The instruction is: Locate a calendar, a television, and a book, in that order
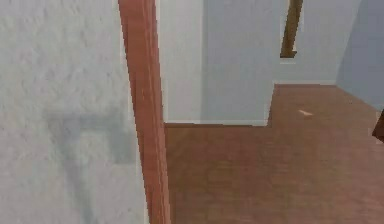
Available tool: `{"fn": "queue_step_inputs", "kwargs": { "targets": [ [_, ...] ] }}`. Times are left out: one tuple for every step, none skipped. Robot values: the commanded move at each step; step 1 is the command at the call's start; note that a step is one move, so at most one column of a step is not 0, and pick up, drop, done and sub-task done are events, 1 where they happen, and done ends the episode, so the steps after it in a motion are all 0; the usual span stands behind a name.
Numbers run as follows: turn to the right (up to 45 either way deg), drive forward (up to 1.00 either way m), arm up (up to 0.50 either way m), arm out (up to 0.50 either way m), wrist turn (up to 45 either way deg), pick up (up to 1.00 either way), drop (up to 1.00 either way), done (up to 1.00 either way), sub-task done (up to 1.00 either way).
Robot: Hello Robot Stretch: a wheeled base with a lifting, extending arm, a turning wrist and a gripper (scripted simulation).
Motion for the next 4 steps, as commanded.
{"fn": "queue_step_inputs", "kwargs": {
  "targets": [
    [36.0,0.0,0.0,0.0,0.0,0.0,0.0,0.0,0.0],
    [3.0,0.0,0.0,0.0,0.0,0.0,0.0,0.0,0.0],
    [0.0,0.55,0.0,0.0,0.0,0.0,0.0,0.0,0.0],
    [-45.0,0.0,0.0,0.0,0.0,0.0,0.0,0.0,0.0]
  ]
}}
